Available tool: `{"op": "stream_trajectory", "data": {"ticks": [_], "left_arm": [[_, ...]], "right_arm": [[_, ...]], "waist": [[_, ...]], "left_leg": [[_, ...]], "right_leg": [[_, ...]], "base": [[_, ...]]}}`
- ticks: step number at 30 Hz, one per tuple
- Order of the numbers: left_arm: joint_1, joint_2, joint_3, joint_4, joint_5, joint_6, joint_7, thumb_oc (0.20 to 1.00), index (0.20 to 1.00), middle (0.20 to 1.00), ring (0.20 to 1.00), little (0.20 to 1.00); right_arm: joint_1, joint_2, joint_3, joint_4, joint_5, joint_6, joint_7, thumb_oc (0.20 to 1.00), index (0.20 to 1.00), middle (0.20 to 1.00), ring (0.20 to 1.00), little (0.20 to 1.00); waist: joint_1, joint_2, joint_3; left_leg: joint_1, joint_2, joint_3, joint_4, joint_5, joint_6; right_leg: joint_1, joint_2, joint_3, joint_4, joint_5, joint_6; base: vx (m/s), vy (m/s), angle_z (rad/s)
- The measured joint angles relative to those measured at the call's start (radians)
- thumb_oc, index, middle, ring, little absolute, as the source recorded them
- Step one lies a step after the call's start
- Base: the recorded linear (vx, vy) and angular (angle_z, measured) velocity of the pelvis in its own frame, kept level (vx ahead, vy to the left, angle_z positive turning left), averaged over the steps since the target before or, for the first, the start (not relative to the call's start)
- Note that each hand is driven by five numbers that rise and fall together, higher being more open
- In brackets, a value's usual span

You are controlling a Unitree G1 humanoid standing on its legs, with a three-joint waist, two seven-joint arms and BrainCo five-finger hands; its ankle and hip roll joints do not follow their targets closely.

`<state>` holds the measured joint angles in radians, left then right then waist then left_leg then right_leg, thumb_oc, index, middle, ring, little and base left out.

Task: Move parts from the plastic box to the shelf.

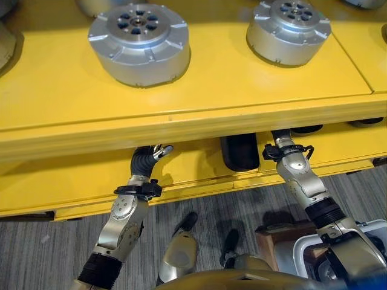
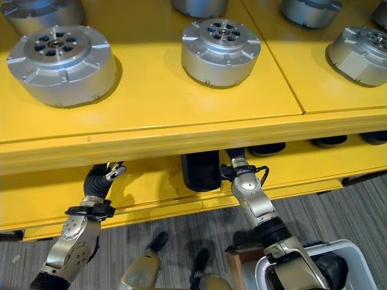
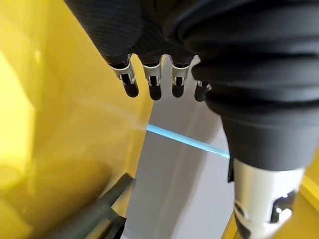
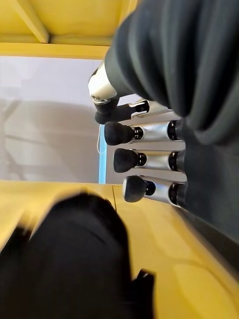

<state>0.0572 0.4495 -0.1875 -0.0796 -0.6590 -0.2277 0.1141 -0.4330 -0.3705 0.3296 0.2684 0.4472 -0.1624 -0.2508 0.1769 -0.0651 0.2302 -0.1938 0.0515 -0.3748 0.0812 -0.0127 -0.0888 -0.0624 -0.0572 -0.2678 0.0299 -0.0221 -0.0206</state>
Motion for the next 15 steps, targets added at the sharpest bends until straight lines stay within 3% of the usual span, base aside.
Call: {"op": "stream_trajectory", "data": {"ticks": [1, 3, 4, 5, 6, 7, 9, 11, 15], "left_arm": [[0.000, 0.008, 0.001, 0.000, 0.000, 0.001, -0.001, 1.000, 1.000, 1.000, 1.000, 1.000], [0.000, 0.008, 0.001, 0.000, 0.000, 0.004, -0.002, 1.000, 1.000, 1.000, 1.000, 1.000], [0.001, 0.006, -0.001, 0.000, 0.000, 0.006, -0.004, 1.000, 1.000, 1.000, 1.000, 1.000], [0.001, -0.005, -0.001, -0.001, -0.001, 0.006, -0.006, 1.000, 1.000, 1.000, 1.000, 1.000], [-0.012, -0.001, -0.002, 0.001, -0.002, 0.007, -0.006, 1.000, 1.000, 1.000, 1.000, 1.000], [-0.031, 0.004, -0.002, 0.001, -0.009, 0.007, -0.005, 1.000, 1.000, 1.000, 1.000, 1.000], [-0.050, 0.020, -0.001, 0.000, -0.010, 0.007, -0.006, 1.000, 1.000, 1.000, 1.000, 1.000], [-0.054, 0.048, 0.001, 0.000, -0.010, 0.006, -0.006, 1.000, 1.000, 1.000, 1.000, 1.000], [-0.049, 0.050, 0.005, 0.000, -0.008, 0.006, -0.004, 1.000, 1.000, 1.000, 1.000, 1.000]], "right_arm": [[-0.001, 0.013, -0.002, 0.004, 0.000, 0.000, -0.006, 0.200, 0.200, 0.200, 0.200, 0.200], [0.000, 0.019, -0.002, 0.002, -0.001, 0.000, -0.010, 0.200, 0.200, 0.200, 0.200, 0.200], [0.000, 0.016, -0.004, 0.000, -0.001, 0.000, -0.013, 0.200, 0.200, 0.200, 0.200, 0.200], [0.001, 0.005, -0.006, -0.003, -0.002, 0.000, -0.018, 0.200, 0.200, 0.200, 0.200, 0.200], [0.009, 0.010, -0.014, -0.005, -0.009, 0.000, -0.025, 0.200, 0.200, 0.200, 0.200, 0.200], [0.024, 0.009, -0.017, -0.019, -0.021, 0.001, -0.026, 0.200, 0.200, 0.200, 0.200, 0.200], [0.036, 0.012, -0.022, -0.023, -0.032, 0.001, -0.026, 0.200, 0.200, 0.200, 0.200, 0.200], [0.036, 0.021, -0.028, -0.026, -0.039, 0.001, -0.025, 0.200, 0.200, 0.200, 0.200, 0.200], [0.036, 0.040, -0.047, -0.037, -0.039, 0.002, -0.029, 0.200, 0.200, 0.200, 0.200, 0.200]], "waist": [[0.001, -0.009, 0.010], [-0.017, -0.009, 0.011], [-0.025, 0.009, 0.006], [-0.028, 0.039, -0.003], [-0.033, 0.030, -0.003], [-0.031, 0.020, -0.004], [-0.018, 0.019, -0.005], [0.002, 0.014, -0.007], [0.028, -0.009, -0.021]], "left_leg": [[-0.006, 0.003, -0.010, 0.054, -0.011, 0.017], [-0.018, 0.026, -0.019, 0.098, -0.014, 0.013], [-0.007, 0.050, -0.020, 0.086, -0.011, 0.015], [0.024, 0.073, -0.029, 0.052, -0.040, -0.020], [0.029, 0.032, -0.014, 0.041, -0.042, -0.038], [0.019, -0.023, -0.002, 0.057, -0.035, -0.014], [0.017, -0.088, 0.000, 0.079, -0.036, 0.012], [0.019, -0.119, 0.004, 0.081, -0.033, 0.022], [0.017, -0.127, 0.002, 0.076, -0.032, 0.026]], "right_leg": [[0.001, -0.013, 0.003, 0.012, -0.010, 0.000], [0.001, -0.037, 0.003, 0.033, -0.023, 0.018], [0.000, -0.041, 0.004, 0.059, -0.033, 0.037], [-0.005, -0.046, 0.008, 0.085, -0.044, 0.055], [-0.018, -0.093, 0.013, 0.110, -0.042, 0.072], [-0.016, -0.146, 0.016, 0.108, -0.037, 0.080], [0.010, -0.201, 0.015, 0.083, -0.025, 0.091], [0.034, -0.225, 0.014, 0.043, 0.000, 0.099], [0.057, -0.228, 0.005, -0.008, 0.026, 0.121]], "base": [[0.11, 0.196, -0.01], [0.08, 0.160, 0.09], [0.06, 0.197, 0.00], [0.12, 0.381, -0.01], [0.13, 0.346, 0.06], [0.13, 0.307, 0.23], [0.09, 0.184, 0.27], [0.06, 0.139, 0.17], [0.05, 0.054, 0.05]]}}
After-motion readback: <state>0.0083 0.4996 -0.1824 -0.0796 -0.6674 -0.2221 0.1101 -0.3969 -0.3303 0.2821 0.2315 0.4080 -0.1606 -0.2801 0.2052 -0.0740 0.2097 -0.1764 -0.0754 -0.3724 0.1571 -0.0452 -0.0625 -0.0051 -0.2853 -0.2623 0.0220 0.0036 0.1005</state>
